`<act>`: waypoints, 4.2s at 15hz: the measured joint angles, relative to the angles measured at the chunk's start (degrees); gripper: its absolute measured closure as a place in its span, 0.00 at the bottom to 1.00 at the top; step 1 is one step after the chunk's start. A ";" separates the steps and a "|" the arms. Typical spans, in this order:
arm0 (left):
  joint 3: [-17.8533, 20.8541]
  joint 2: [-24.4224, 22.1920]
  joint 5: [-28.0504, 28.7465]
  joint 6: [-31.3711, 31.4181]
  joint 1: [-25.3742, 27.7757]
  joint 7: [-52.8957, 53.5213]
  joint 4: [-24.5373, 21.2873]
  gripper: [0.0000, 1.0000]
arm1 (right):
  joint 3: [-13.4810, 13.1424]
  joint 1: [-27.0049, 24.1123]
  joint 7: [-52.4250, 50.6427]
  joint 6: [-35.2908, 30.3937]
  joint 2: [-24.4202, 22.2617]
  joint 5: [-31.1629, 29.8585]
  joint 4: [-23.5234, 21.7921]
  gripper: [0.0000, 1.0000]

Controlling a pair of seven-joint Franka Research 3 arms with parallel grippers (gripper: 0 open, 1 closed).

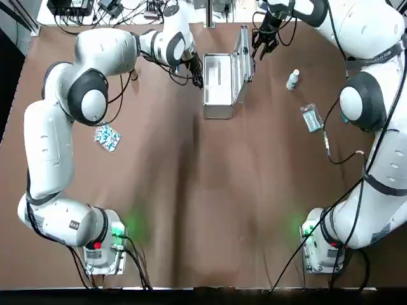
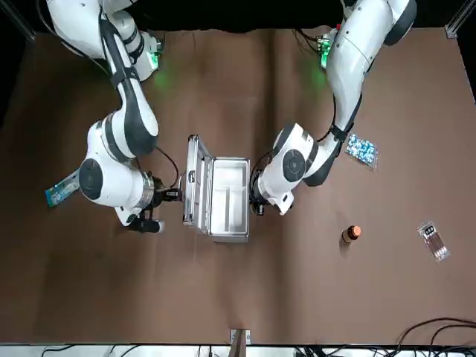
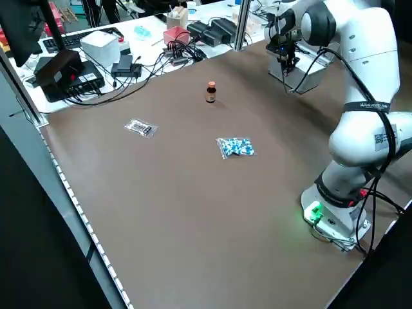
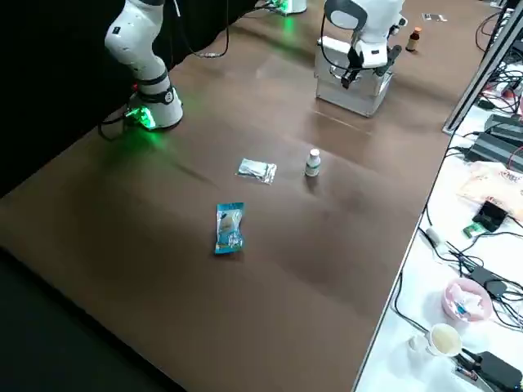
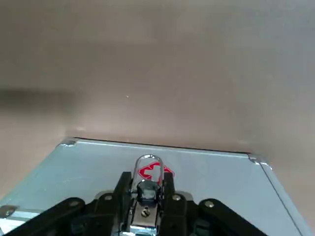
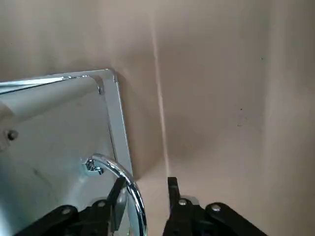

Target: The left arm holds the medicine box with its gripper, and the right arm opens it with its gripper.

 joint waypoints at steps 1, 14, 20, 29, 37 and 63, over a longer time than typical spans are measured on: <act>0.00 0.00 0.00 0.00 0.00 0.00 0.00 0.70 | 0.00 -0.01 -0.11 0.00 0.00 -0.08 0.19 0.49; 0.01 0.00 0.00 0.00 -0.01 0.00 0.00 0.70 | -1.01 -10.98 -6.59 -10.59 -0.60 -6.99 7.90 0.01; 0.01 0.01 0.00 0.00 -0.03 0.00 -0.01 0.67 | -1.25 -20.18 -15.36 -22.51 -7.62 -9.54 10.73 0.01; 0.16 0.02 0.00 -0.18 0.31 0.00 -0.05 0.00 | -0.80 -21.75 -16.78 -29.28 -18.37 -16.81 8.35 0.01; 0.16 -6.09 2.50 -12.80 5.08 7.37 0.14 0.00 | -0.57 -21.75 -17.66 -23.49 -24.33 -17.86 0.68 0.01; 0.53 -32.96 7.95 -44.93 33.45 115.57 6.26 0.00 | -0.58 -21.77 -17.75 -25.14 -25.17 -20.00 0.54 0.01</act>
